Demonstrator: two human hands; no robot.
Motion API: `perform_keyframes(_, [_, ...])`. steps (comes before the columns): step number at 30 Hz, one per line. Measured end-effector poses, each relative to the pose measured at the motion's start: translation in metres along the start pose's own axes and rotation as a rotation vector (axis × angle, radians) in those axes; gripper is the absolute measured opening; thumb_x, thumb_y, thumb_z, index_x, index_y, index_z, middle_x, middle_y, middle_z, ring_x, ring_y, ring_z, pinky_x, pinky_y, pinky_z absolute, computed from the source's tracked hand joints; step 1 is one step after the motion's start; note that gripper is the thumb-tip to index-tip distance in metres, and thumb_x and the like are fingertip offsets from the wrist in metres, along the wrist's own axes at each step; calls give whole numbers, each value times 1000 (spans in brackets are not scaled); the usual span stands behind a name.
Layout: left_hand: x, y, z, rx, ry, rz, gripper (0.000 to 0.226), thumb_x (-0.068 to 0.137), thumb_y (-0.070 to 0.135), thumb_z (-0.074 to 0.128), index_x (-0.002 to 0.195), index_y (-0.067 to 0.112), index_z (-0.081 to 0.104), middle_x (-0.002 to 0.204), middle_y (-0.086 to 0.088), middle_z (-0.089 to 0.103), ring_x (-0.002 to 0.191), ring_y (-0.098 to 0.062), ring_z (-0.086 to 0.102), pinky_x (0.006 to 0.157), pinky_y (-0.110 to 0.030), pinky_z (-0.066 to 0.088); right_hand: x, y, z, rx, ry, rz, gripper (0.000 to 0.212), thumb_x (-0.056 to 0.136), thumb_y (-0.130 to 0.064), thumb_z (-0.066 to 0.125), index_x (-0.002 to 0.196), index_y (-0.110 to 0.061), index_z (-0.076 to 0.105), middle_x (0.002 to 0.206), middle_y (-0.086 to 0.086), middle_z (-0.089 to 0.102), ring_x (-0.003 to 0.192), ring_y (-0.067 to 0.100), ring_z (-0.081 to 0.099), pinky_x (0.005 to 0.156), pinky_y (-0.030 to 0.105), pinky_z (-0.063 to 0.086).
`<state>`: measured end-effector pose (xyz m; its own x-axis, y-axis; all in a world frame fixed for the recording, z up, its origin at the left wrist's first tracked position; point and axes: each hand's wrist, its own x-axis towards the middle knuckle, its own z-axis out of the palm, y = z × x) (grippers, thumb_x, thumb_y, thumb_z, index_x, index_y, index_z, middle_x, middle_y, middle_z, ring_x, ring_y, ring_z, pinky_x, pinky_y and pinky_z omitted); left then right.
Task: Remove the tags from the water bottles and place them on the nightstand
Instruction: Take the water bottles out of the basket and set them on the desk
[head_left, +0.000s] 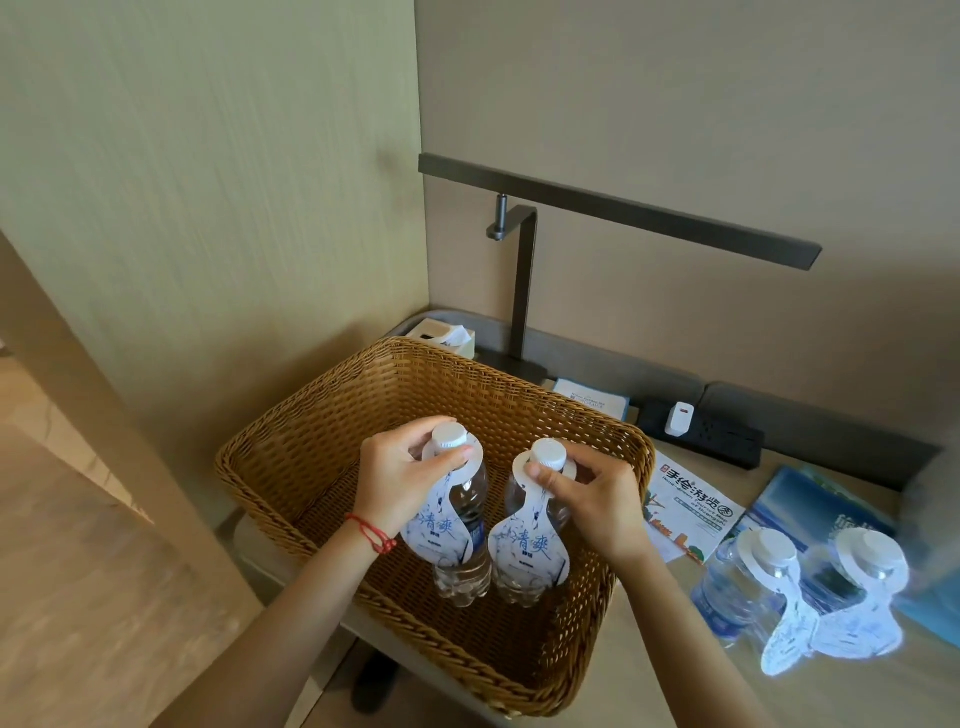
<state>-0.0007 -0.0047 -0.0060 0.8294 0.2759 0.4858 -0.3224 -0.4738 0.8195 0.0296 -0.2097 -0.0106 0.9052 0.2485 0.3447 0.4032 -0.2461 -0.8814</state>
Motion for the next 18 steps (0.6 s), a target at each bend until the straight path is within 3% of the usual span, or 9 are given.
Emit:
perform_keyframes(6, [19,35,-18,9,60,103,34,68,18,77,95,36,66,84,26,67,81,2,66,68,-13,53,21,-41,-14,61,-17,-111,15,76,-26,71,90,-28,69,80,-12,71,73,2,67,58,10,47])
perform_keyframes(9, [26,57,-28,1,88,105,33,68,21,77,84,47,67,77,31,68,78,3,66,67,-13,53,28,-67,-22,162,-54,-143,11,75,-29,70,83,-36,67,69,-18,72,70,4,70,55,14,52])
perform_keyframes(15, [29,103,-44,-92,141,101,17,65,31,75,77,43,70,74,24,71,70,2,64,60,-12,50,37,-109,-36,293,-101,-202,9,68,-33,70,77,-28,71,68,-13,74,66,9,70,54,16,52])
perform_keyframes(18, [26,122,-51,-119,173,114,24,66,20,76,73,42,71,70,23,71,68,0,62,65,-18,52,35,-127,-39,328,-91,-218,2,72,-22,74,72,-23,72,63,-10,72,59,6,66,52,17,50])
